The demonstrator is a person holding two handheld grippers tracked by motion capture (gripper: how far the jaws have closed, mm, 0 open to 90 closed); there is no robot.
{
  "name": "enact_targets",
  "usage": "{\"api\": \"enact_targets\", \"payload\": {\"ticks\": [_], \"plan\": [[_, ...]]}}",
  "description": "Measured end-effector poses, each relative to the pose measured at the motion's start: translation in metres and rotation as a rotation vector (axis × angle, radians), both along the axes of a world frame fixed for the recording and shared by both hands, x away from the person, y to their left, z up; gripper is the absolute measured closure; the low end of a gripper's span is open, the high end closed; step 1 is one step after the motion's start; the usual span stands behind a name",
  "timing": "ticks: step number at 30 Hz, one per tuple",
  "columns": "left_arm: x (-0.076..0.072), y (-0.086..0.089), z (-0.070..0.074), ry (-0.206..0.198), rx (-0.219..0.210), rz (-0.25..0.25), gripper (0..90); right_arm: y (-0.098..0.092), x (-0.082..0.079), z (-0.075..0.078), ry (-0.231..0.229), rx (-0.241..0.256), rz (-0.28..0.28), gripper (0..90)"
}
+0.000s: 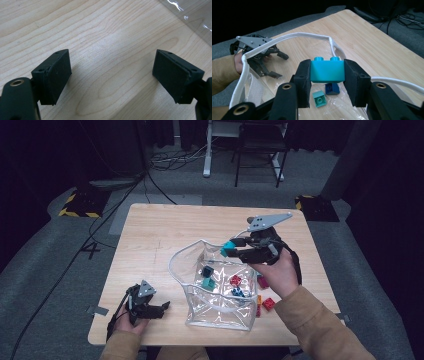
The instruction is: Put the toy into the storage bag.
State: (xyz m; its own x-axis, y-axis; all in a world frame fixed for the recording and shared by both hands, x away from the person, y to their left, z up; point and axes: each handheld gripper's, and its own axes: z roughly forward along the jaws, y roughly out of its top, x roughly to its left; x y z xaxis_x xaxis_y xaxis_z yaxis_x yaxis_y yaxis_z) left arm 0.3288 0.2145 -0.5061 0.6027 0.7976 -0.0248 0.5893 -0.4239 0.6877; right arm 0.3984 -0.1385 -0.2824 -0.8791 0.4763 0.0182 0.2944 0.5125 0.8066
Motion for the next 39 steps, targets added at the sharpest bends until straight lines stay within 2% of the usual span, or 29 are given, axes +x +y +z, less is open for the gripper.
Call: {"api": "enact_targets", "payload": {"ticks": [7,16,23,26,29,32,39], "plan": [[0.000,0.000,0.000,0.000,0.000,0.000,15.8,0.013,0.006,-0.010,0.029,-0.042,0.015,58.6],[0.000,0.000,0.000,0.000,0.000,0.000,15.8,0.022,0.007,-0.024,0.068,-0.125,0.011,58.6],[0.000,0.000,0.000,0.000,0.000,0.000,15.8,0.024,0.006,-0.029,0.087,-0.140,0.010,58.6],[0.000,0.000,0.000,0.000,0.000,0.000,15.8,0.025,0.007,-0.032,0.108,-0.148,0.022,58.1],[0.000,0.000,0.000,0.000,0.000,0.000,15.8,0.025,0.007,-0.031,0.103,-0.132,0.022,49.4],[0.000,0.000,0.000,0.000,0.000,0.000,15.7,0.022,0.007,-0.028,0.094,-0.106,0.019,45.0],[0.000,0.000,0.000,0.000,0.000,0.000,15.7,0.008,0.004,-0.019,0.075,-0.059,0.004,44.2]]}}
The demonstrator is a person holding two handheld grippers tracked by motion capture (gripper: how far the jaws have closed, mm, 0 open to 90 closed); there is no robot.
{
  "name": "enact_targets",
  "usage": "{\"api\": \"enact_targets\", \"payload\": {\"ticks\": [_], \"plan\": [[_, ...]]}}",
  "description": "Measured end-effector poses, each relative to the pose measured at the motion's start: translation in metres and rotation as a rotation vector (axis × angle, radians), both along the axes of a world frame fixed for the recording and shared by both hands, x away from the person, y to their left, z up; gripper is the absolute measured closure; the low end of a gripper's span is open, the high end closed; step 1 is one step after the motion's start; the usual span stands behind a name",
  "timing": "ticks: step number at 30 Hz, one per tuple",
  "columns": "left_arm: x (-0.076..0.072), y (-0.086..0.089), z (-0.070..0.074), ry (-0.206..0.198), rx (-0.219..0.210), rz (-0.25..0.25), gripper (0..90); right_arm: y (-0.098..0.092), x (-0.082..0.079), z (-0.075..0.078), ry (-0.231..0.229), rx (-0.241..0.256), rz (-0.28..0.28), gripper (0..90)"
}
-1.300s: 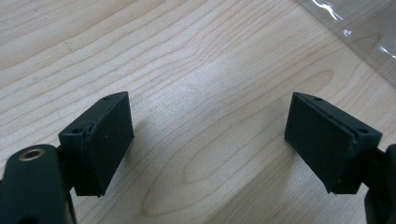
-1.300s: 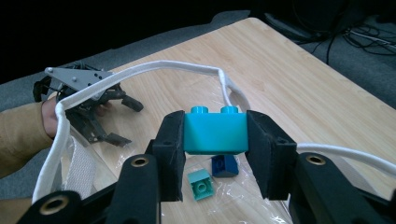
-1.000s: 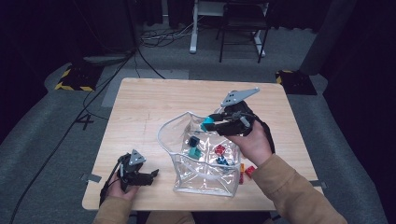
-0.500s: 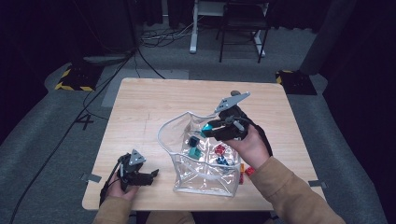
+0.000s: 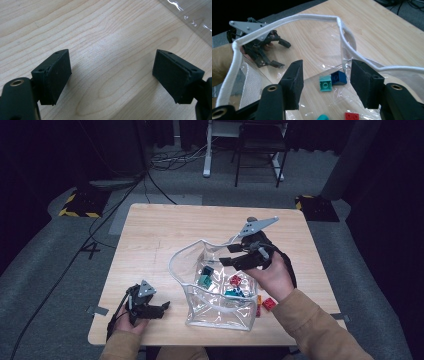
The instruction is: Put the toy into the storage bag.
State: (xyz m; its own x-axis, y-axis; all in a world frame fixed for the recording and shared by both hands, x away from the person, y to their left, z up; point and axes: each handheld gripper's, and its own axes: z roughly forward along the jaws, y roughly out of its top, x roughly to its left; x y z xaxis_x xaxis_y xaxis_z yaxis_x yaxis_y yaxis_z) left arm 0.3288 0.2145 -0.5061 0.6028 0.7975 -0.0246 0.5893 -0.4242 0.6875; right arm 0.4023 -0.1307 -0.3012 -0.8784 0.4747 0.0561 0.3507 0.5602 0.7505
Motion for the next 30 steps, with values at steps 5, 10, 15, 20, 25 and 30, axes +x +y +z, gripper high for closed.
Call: {"api": "enact_targets", "payload": {"ticks": [5,10,15,20,25,30], "plan": [[0.000,0.000,0.000,0.000,0.000,0.000,15.7,-0.015,-0.003,0.010,-0.022,0.024,-0.021,44.1],[0.000,0.000,0.000,0.001,-0.001,-0.001,15.7,-0.030,-0.006,0.018,-0.038,0.025,-0.043,44.0],[0.000,0.000,0.000,0.001,0.001,-0.003,15.7,-0.049,-0.009,0.024,-0.053,0.031,-0.076,43.2],[0.000,0.000,0.000,0.000,0.002,-0.002,15.7,-0.067,-0.010,0.027,-0.061,0.038,-0.118,42.2],[0.000,0.000,0.000,0.000,0.002,-0.002,15.8,-0.081,-0.010,0.027,-0.064,0.041,-0.151,41.3],[0.000,0.000,0.000,0.000,0.002,-0.002,15.7,-0.093,-0.009,0.024,-0.059,0.038,-0.181,40.6]]}}
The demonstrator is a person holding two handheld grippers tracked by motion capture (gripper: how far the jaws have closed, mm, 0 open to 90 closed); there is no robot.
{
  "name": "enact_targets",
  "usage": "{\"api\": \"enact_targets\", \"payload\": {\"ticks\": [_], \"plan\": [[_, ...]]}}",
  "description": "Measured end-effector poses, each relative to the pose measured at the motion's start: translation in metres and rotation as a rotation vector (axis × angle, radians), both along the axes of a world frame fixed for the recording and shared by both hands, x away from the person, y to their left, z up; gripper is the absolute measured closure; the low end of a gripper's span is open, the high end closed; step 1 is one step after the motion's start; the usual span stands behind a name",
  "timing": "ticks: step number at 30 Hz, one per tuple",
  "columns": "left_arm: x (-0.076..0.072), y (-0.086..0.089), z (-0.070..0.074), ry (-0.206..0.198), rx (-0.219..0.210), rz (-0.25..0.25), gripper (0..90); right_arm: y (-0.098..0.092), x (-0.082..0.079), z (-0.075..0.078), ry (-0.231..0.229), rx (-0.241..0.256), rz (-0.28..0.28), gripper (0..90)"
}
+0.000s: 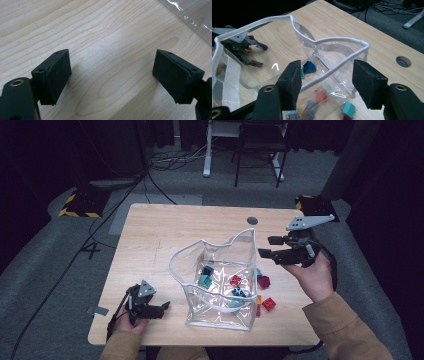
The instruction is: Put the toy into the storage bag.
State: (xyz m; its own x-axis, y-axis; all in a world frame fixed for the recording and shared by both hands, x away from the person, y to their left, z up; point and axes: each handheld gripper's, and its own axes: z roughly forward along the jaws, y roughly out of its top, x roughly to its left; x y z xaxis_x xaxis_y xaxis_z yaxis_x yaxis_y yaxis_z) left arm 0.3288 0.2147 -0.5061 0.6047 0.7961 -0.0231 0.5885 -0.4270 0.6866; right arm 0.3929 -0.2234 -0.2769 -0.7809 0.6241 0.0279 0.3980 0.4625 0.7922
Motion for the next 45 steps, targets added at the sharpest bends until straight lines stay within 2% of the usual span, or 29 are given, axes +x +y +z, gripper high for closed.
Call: {"api": "enact_targets", "payload": {"ticks": [8,16,24,33,36,45], "plan": [[0.000,0.000,0.000,0.000,0.000,0.000,15.7,-0.019,0.005,-0.008,0.010,-0.006,-0.061,39.8],[0.000,0.000,0.000,-0.001,-0.002,0.003,15.7,-0.031,0.013,-0.028,0.057,-0.012,-0.106,40.1],[0.000,0.000,0.000,-0.001,0.000,0.002,15.7,-0.034,0.017,-0.056,0.098,-0.052,-0.137,40.6],[0.000,0.000,0.000,-0.001,0.000,0.002,15.7,-0.035,0.024,-0.097,0.170,-0.102,-0.170,40.6],[0.000,0.000,0.000,-0.001,0.000,0.002,15.7,-0.035,0.026,-0.108,0.178,-0.115,-0.172,40.6],[0.000,0.000,0.000,-0.001,0.000,0.001,15.7,-0.033,0.030,-0.136,0.240,-0.142,-0.184,41.2]]}}
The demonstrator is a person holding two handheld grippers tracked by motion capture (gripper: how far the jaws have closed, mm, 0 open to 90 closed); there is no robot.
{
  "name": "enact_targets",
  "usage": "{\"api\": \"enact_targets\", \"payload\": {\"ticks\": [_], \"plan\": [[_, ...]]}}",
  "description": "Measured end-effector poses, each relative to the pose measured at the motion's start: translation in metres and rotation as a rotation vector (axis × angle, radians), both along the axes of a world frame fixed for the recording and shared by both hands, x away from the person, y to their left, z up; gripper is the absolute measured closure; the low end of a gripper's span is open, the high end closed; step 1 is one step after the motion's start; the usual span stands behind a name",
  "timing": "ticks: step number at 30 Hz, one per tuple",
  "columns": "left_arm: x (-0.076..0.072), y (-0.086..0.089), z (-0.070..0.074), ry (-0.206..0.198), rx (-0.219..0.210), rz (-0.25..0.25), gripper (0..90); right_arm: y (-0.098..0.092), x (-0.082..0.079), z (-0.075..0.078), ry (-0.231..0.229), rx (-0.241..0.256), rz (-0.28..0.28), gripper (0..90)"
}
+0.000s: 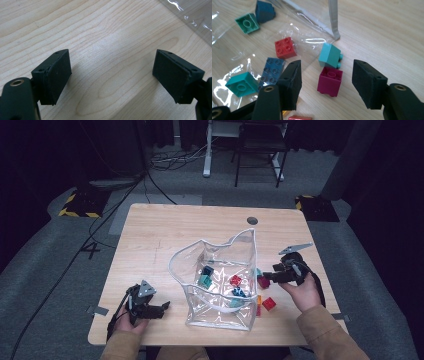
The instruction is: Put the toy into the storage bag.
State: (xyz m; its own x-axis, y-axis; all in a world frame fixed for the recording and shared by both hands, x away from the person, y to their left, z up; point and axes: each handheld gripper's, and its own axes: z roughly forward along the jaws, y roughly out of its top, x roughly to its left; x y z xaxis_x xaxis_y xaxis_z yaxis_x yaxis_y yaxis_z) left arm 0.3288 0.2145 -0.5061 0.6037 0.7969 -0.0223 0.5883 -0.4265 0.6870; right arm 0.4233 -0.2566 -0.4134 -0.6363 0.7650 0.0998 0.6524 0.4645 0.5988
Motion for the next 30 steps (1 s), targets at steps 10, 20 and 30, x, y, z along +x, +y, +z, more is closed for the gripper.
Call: {"api": "enact_targets", "payload": {"ticks": [10,20,30], "plan": [[0.000,0.000,0.000,0.000,0.000,0.000,15.7,0.007,0.006,-0.026,0.057,-0.041,-0.003,43.9],[0.000,0.000,0.000,0.000,0.000,0.000,15.7,0.012,0.011,-0.046,0.099,-0.074,-0.013,49.4],[0.000,0.000,0.000,0.000,0.000,0.000,15.7,0.010,0.008,-0.046,0.080,-0.090,-0.011,58.6]]}}
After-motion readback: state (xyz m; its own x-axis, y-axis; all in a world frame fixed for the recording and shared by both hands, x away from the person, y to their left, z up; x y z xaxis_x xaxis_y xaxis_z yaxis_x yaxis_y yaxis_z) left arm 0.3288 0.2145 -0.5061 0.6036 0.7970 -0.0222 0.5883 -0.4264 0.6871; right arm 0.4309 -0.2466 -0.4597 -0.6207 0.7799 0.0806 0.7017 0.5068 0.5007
